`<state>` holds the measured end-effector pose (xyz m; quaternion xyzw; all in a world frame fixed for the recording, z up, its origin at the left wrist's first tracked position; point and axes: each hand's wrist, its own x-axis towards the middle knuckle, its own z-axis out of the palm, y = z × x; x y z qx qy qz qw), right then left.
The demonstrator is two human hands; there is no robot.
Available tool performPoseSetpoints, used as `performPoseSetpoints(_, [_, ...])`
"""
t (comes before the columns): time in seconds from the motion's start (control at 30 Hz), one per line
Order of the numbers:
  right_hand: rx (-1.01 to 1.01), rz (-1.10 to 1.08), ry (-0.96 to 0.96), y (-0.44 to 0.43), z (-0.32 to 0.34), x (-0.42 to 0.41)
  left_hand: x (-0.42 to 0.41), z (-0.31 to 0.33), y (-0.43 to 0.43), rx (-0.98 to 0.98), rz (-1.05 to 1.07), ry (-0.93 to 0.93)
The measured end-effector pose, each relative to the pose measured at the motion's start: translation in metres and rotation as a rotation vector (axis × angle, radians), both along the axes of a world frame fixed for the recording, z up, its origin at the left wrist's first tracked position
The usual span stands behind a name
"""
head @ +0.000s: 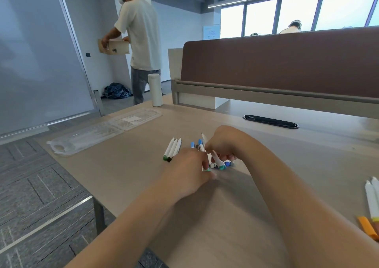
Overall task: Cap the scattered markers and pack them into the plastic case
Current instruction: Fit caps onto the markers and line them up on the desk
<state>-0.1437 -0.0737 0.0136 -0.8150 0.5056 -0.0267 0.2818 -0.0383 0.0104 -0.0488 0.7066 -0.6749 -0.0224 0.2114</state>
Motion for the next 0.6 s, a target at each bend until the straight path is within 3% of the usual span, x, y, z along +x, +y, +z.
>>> performPoseSetpoints(0.1, [0.011,0.001,0.026,-0.002,0.0,0.0,-0.008,0.0,-0.003,0.005,-0.016,-0.125])
performPoseSetpoints(0.33, [0.02,0.009,0.045,-0.002,0.003,-0.001,-0.008,-0.002,-0.004,-0.003,-0.011,-0.153])
performPoseSetpoints(0.6, [-0.044,0.043,-0.073,-0.001,0.003,0.001,0.051,0.005,0.007,-0.003,0.17,0.566])
